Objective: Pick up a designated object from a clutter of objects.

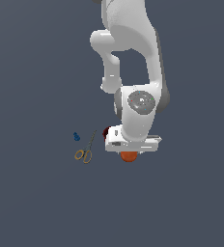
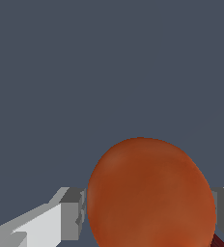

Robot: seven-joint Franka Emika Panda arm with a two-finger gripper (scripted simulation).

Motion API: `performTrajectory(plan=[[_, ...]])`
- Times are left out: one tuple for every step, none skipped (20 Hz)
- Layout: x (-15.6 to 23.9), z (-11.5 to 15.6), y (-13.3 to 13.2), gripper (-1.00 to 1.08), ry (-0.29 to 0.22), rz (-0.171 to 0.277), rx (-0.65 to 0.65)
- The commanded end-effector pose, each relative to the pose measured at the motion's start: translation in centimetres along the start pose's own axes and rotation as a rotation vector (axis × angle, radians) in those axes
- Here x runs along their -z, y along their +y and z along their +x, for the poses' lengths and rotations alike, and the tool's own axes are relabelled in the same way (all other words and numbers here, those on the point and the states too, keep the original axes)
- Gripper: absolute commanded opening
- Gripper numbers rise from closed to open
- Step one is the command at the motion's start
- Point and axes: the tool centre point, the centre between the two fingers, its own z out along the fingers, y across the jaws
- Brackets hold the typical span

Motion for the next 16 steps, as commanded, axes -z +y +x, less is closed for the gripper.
performTrajectory(plan=[[2.4,0.5,1.5,-1.00,0.003,0.001,0.000],[3.4,0.7,2.1,-1.00,0.003,0.001,0.000],[4.4,0.9,2.8,-1.00,0.003,0.001,0.000],[5.5,1.1,3.5,-1.00,0.003,0.001,0.000],[6.5,1.3,4.1,-1.00,0.003,0.001,0.000],[7.6,1.4,4.8,-1.00,0.003,0.002,0.000],[8.6,1.7,5.5,-1.00,0.003,0.002,0.000],[9.6,1.9,6.1,-1.00,0.003,0.002,0.000],[10.7,2.1,6.8,-1.00,0.003,0.002,0.000],[11.7,2.3,7.5,-1.00,0.003,0.002,0.000],[12.8,2.5,8.1,-1.00,0.003,0.002,0.000],[13.8,2.7,8.8,-1.00,0.003,0.002,0.000],[14.8,2.9,9.5,-1.00,0.003,0.002,0.000],[15.9,3.1,10.1,-1.00,0.003,0.002,0.000],[16.9,3.3,10.8,-1.00,0.003,0.002,0.000],[17.8,3.5,11.4,-1.00,0.003,0.002,0.000]])
